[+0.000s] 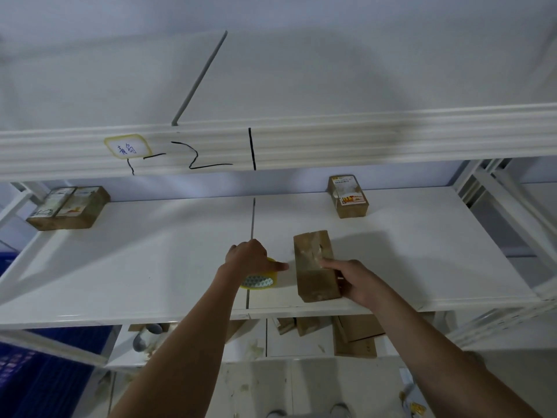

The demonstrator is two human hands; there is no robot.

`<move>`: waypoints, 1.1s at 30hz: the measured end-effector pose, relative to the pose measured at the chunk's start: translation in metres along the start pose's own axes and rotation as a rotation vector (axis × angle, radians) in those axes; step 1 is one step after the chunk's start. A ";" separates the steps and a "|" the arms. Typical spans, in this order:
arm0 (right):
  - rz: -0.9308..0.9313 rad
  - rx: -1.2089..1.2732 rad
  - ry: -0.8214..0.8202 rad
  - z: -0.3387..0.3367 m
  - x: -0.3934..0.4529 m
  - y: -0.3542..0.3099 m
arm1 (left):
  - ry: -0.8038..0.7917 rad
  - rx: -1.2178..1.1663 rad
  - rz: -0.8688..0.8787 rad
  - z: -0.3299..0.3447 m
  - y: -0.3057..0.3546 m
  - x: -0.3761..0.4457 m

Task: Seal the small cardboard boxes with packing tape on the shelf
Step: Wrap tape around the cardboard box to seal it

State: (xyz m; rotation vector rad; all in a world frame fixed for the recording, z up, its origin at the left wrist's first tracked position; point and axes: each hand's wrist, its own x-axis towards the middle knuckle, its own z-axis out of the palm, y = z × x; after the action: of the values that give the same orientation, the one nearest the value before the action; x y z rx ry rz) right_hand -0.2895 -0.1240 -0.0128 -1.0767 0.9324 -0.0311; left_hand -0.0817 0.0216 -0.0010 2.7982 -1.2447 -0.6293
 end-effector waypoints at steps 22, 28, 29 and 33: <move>-0.014 -0.753 0.458 -0.003 0.036 0.017 | 0.018 0.027 -0.045 0.044 0.025 0.023; -0.086 -0.851 0.489 -0.001 0.037 0.020 | 0.016 0.042 -0.036 0.043 0.030 0.026; -0.089 -0.862 0.473 -0.002 0.036 0.018 | 0.010 0.033 -0.035 0.043 0.029 0.027; -0.192 -0.808 0.506 -0.020 0.023 0.005 | -0.004 0.015 -0.021 0.041 0.022 0.028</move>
State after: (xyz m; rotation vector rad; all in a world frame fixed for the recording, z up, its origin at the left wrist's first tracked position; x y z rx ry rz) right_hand -0.2903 -0.1466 -0.0348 -1.9651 1.3385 -0.0941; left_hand -0.0956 -0.0074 -0.0446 2.8271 -1.2270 -0.6292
